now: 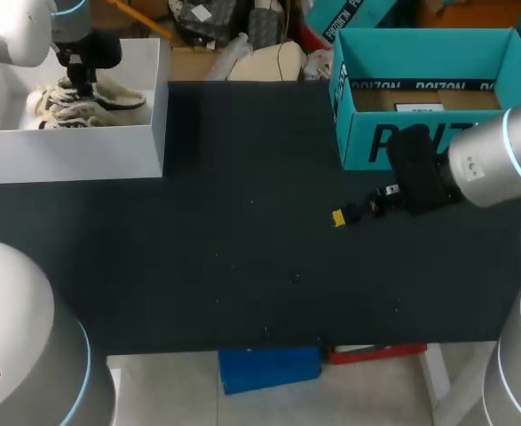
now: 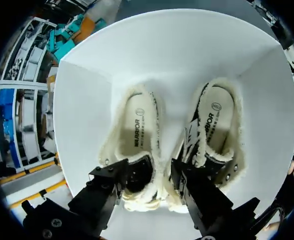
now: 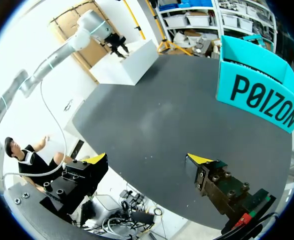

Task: Take the shoe out of the shoebox, open the shoe tongue, remove and reinsert the insole, then place the shoe into the shoebox

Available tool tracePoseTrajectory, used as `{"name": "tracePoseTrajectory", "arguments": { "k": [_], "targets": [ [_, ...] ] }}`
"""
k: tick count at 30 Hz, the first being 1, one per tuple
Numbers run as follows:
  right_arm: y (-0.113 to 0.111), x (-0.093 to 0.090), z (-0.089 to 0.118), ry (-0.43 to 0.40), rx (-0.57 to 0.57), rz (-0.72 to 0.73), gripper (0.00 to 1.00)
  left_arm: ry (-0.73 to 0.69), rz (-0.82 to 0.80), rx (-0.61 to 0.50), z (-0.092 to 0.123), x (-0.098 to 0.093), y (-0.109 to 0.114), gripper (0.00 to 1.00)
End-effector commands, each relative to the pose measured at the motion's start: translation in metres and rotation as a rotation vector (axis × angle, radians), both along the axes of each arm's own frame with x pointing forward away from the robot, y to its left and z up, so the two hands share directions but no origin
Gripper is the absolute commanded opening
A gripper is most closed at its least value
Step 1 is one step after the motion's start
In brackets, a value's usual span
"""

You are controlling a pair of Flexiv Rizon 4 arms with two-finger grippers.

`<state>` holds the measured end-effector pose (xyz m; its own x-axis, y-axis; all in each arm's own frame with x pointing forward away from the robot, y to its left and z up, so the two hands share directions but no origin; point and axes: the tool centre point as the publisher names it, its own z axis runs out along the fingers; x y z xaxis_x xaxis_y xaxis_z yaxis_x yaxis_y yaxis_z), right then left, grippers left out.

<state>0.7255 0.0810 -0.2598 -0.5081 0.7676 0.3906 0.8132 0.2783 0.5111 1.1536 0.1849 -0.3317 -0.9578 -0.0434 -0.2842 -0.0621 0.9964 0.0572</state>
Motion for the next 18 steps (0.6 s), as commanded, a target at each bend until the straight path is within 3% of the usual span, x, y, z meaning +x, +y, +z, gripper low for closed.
{"name": "tracePoseTrajectory", "arguments": {
  "k": [1, 5, 11, 18],
  "targets": [
    [0.001, 0.0, 0.0, 0.001, -0.002, -0.002, 1.0, 0.008, 0.033, 0.0, 0.051, -0.032, -0.002, 1.0],
    [0.001, 0.0, 0.0, 0.001, -0.002, -0.002, 1.0, 0.037, 0.065, -0.018, 0.075, -0.057, -0.001, 1.0],
    [0.001, 0.0, 0.0, 0.001, -0.002, -0.002, 1.0, 0.11, 0.191, -0.042, 0.087, -0.095, 0.001, 1.0],
    [0.001, 0.0, 0.0, 0.001, -0.002, -0.002, 1.0, 0.11, 0.191, -0.042, 0.087, -0.095, 0.001, 1.0]
  ]
}}
